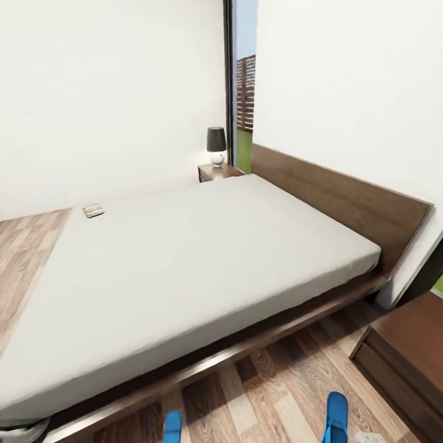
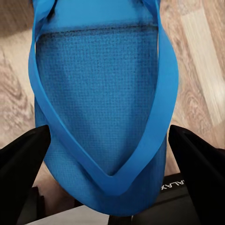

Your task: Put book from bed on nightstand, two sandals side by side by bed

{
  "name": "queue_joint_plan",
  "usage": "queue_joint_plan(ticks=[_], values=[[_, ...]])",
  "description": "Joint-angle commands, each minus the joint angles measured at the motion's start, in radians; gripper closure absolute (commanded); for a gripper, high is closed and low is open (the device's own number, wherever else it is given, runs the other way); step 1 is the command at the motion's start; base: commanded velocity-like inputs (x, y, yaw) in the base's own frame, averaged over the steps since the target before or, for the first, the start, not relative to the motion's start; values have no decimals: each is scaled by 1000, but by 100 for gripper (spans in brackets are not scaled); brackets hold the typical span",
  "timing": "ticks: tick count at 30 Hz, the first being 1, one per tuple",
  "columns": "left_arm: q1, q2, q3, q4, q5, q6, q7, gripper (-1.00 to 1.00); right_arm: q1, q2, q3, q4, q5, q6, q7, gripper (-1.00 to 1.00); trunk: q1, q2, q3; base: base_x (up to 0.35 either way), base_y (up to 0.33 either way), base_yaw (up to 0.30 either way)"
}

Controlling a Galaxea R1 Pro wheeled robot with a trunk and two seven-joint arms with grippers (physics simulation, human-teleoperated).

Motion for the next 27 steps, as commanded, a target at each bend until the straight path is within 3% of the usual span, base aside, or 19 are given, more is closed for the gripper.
queue_joint_plan(ticks=[1,21,27], values=[[-1,0,-8,1,9,-4,-2,100,-2,0,8,4,-9,-7,5,100,0,0,-1,0,0,292],[-1,0,-8,1,9,-4,-2,100,-2,1,8,4,-9,-7,5,100,0,0,-1,0,0,291],[-1,0,-9,1,9,-4,-2,100,-2,1,8,4,-9,-7,5,100,0,0,-1,-148,0,94]])
